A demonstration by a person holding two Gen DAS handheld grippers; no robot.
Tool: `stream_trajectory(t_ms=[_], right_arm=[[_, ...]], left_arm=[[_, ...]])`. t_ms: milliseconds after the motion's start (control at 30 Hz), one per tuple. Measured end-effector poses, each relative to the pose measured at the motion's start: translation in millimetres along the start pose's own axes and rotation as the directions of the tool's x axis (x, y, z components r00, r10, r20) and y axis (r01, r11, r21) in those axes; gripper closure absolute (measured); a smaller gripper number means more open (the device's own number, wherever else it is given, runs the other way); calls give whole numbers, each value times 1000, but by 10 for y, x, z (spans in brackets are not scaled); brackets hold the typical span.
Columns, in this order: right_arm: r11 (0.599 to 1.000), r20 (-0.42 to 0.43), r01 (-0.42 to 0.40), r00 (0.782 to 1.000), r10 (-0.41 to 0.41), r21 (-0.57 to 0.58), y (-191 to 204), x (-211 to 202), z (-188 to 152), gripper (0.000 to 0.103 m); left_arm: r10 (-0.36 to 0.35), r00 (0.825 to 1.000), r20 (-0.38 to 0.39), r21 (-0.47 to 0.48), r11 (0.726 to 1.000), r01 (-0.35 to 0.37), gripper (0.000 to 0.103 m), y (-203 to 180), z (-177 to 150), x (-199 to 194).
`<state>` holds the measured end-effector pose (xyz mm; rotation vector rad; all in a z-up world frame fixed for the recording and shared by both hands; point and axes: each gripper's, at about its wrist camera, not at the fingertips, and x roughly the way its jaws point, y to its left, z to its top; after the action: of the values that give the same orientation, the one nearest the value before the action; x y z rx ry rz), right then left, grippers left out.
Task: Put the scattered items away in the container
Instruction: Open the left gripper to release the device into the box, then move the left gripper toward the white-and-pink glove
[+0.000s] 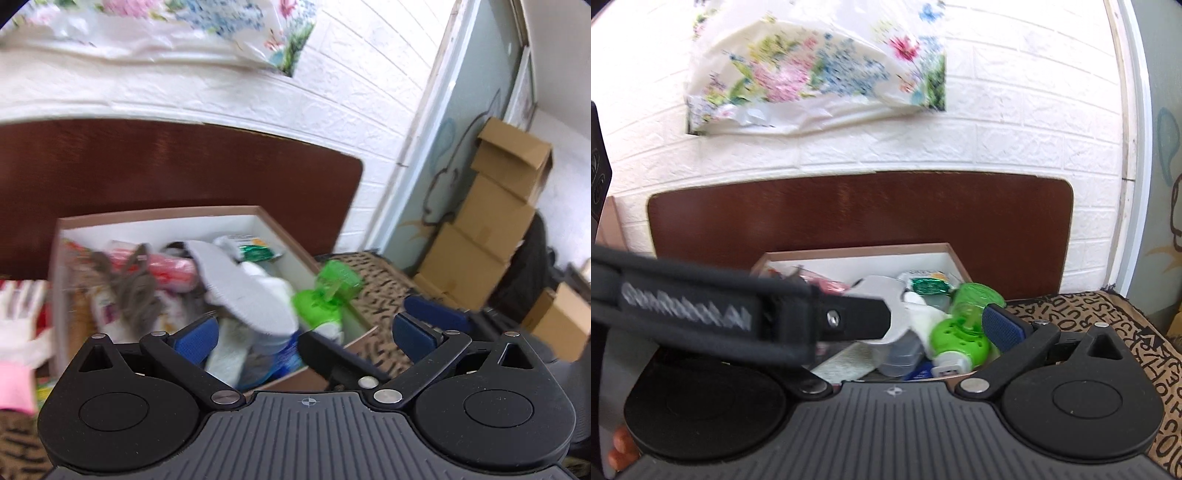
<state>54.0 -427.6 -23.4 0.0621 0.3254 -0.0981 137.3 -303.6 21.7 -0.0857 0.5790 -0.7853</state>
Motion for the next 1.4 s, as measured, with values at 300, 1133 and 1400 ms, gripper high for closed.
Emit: stream_trajectory(t_ms=[300, 1133, 1400], right_arm=[[998, -9, -67, 998, 67, 2, 454, -385, -84, 0], [978, -174, -205, 965, 195, -39, 1674, -324, -495, 0], [965, -223, -261, 942, 252, -12, 1880, -118, -633, 0]], left_arm=[[66, 996, 54, -7, 998, -66, 0, 31, -295, -737], [243, 970, 13, -185, 954, -236, 0, 891, -1004, -1567], [242, 970, -10, -268, 934, -236, 0, 1338, -1139, -1600]])
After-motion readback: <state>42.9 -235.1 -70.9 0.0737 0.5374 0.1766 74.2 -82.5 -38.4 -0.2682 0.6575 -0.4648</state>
